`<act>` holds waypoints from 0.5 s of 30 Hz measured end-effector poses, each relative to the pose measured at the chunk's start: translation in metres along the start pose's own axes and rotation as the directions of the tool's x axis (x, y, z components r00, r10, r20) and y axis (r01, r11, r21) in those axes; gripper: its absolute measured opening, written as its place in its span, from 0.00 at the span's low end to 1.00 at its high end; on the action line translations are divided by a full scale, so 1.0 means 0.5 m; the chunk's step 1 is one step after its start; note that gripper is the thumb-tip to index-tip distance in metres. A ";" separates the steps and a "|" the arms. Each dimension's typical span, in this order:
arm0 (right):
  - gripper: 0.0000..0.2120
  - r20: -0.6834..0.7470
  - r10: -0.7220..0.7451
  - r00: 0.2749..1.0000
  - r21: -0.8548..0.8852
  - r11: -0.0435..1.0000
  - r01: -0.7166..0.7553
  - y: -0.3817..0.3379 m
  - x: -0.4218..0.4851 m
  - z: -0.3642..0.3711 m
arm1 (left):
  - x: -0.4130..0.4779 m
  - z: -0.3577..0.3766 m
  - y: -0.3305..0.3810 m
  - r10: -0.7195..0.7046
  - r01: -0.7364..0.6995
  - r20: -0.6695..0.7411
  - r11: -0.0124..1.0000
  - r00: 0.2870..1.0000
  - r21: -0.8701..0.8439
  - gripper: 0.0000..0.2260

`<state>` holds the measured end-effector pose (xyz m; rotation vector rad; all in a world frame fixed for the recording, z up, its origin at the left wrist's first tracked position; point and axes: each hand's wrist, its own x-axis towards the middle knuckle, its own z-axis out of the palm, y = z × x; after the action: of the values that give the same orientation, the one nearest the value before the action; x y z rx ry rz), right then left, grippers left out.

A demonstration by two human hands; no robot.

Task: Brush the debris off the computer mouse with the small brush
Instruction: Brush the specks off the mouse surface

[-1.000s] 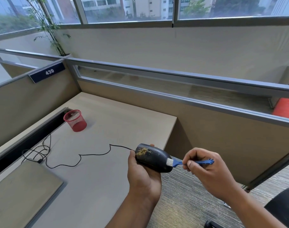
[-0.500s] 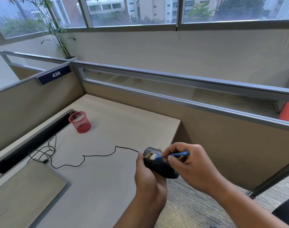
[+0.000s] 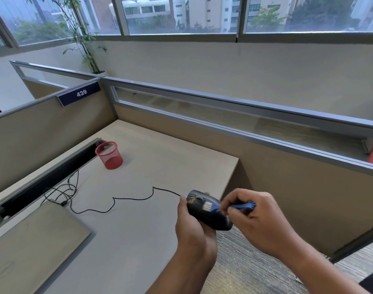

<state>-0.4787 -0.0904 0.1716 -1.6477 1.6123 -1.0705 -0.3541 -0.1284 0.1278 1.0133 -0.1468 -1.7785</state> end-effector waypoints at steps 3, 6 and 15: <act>0.14 -0.046 0.035 0.998 0.016 0.999 -0.034 0.017 -0.011 -0.033 | 0.003 -0.003 0.003 0.037 -0.037 -0.034 0.999 0.999 -0.002 0.28; 0.17 -0.094 0.041 0.995 0.087 0.996 -0.033 0.014 0.001 -0.046 | 0.002 0.000 0.000 0.037 -0.038 -0.038 0.999 0.999 -0.008 0.27; 0.17 -0.067 0.068 0.995 0.041 0.997 -0.066 0.036 -0.002 -0.043 | 0.008 0.005 0.006 0.039 -0.039 -0.022 0.999 0.999 0.007 0.28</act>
<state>-0.5064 -0.0884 0.1670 -1.5358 1.6675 -1.1280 -0.3540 -0.1342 0.1289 1.0282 -0.1577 -1.7316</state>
